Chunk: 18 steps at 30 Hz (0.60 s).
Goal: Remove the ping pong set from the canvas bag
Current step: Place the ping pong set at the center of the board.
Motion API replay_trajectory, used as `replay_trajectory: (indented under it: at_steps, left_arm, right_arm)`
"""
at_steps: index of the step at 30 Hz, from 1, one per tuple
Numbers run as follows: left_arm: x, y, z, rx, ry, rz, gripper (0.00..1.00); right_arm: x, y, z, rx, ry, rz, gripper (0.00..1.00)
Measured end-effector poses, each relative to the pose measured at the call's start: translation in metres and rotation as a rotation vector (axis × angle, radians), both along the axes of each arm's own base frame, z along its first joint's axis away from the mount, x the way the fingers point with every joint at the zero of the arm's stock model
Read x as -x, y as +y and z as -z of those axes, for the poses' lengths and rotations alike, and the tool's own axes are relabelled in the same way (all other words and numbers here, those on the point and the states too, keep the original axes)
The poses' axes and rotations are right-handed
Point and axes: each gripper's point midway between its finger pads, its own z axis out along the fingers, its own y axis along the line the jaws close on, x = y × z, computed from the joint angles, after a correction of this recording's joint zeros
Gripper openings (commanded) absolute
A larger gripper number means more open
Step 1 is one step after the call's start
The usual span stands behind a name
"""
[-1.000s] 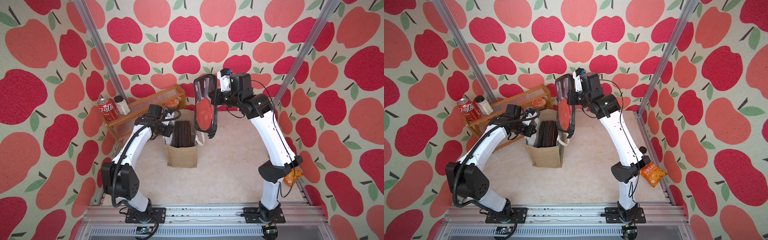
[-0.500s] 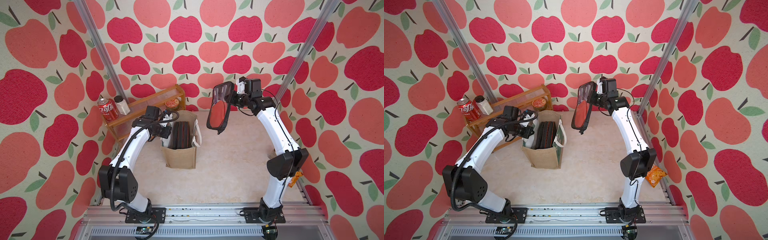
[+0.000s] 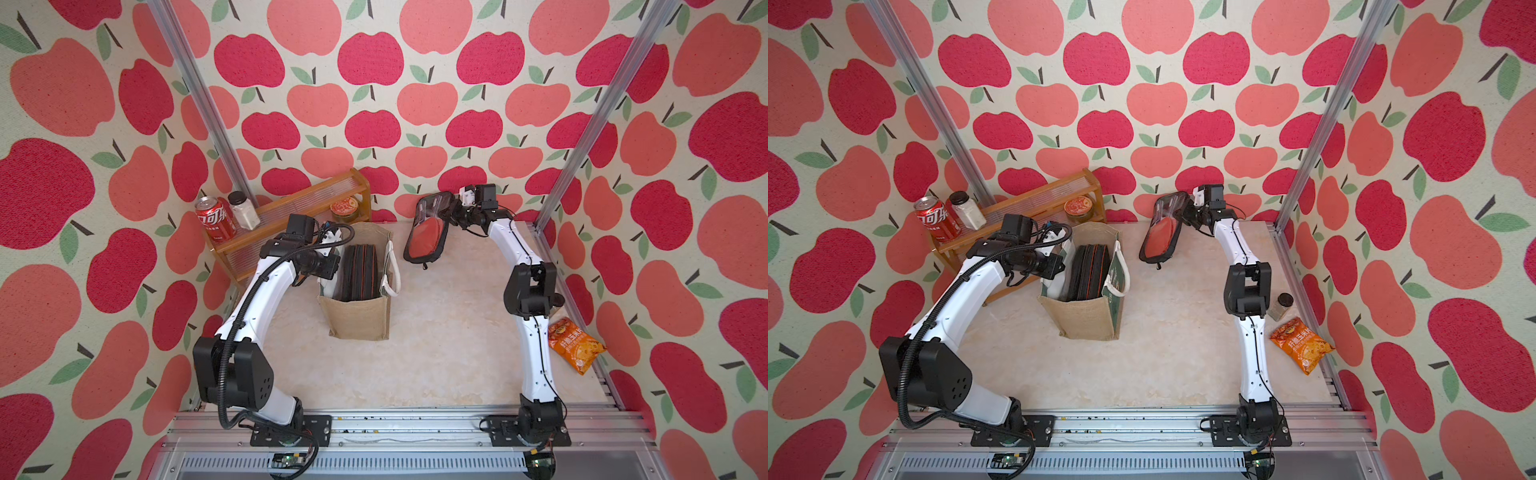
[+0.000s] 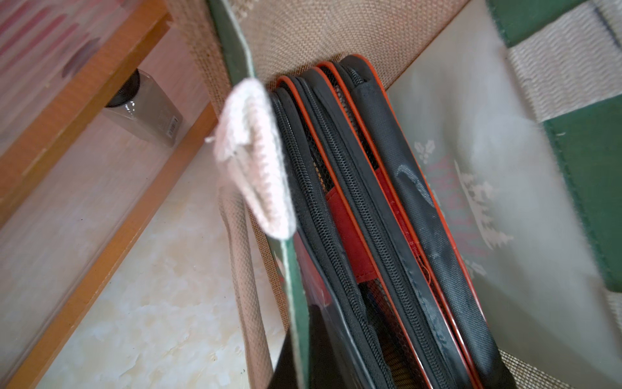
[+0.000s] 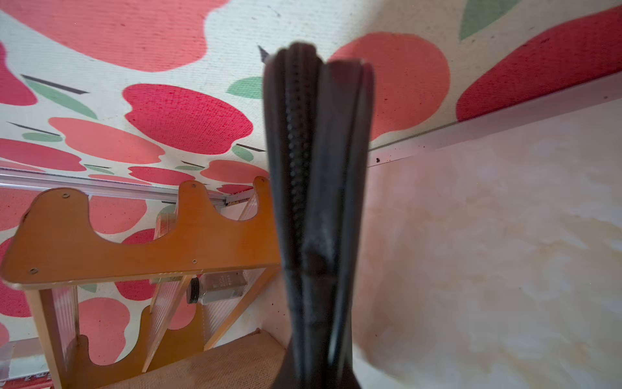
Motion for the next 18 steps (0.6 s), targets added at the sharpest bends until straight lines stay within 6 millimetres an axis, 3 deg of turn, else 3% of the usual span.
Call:
replay_trajectory:
  at_steps: [4,8,18]
  left_arm:
    - [0.003,0.002,0.0,0.0,0.0,-0.004,0.0]
    - [0.004,0.004,0.0,-0.001,0.001,-0.008,0.0]
    - [0.004,0.005,0.0,0.0,0.001,-0.011,0.0]
  right_arm:
    - [-0.013,0.007,0.022,-0.085,0.03,-0.03,0.0]
    - [-0.021,0.007,0.031,-0.183,0.048,-0.054,0.0]
    - [-0.015,0.008,0.055,-0.271,0.13,-0.115,0.01]
